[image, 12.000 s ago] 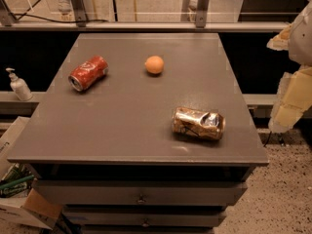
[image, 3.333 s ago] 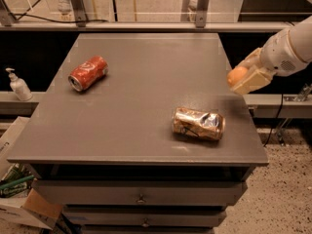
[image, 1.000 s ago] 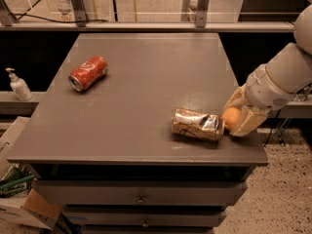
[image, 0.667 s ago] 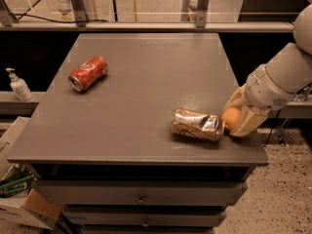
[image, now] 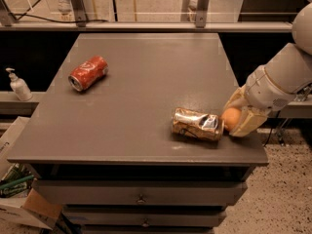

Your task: Move orange near orange can

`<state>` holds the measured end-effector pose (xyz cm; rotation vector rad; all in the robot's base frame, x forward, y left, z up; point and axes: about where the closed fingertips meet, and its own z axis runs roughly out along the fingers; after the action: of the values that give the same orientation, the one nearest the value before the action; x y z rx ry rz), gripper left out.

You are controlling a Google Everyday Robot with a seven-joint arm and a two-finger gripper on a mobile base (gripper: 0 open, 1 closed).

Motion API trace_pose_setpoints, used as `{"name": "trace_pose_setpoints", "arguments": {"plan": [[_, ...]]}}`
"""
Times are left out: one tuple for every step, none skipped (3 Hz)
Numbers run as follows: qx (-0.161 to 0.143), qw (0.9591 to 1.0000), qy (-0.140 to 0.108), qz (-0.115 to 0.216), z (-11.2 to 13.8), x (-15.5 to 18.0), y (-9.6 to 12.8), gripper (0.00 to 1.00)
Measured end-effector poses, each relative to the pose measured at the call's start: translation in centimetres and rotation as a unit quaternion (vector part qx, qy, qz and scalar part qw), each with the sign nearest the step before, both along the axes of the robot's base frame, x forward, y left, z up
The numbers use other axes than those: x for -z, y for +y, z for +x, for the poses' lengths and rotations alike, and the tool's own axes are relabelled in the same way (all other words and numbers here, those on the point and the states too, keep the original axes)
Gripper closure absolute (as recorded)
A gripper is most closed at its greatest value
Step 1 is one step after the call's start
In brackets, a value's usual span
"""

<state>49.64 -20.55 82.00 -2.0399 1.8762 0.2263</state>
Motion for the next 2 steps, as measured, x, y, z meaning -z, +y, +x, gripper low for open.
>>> {"name": "trace_pose_setpoints", "arguments": {"plan": [[0.0,1.0,0.0,0.0,-0.02,0.0,0.01,0.12],[-0.002,1.0,0.004,-0.003,-0.21,-0.02,0.06,0.0]]}}
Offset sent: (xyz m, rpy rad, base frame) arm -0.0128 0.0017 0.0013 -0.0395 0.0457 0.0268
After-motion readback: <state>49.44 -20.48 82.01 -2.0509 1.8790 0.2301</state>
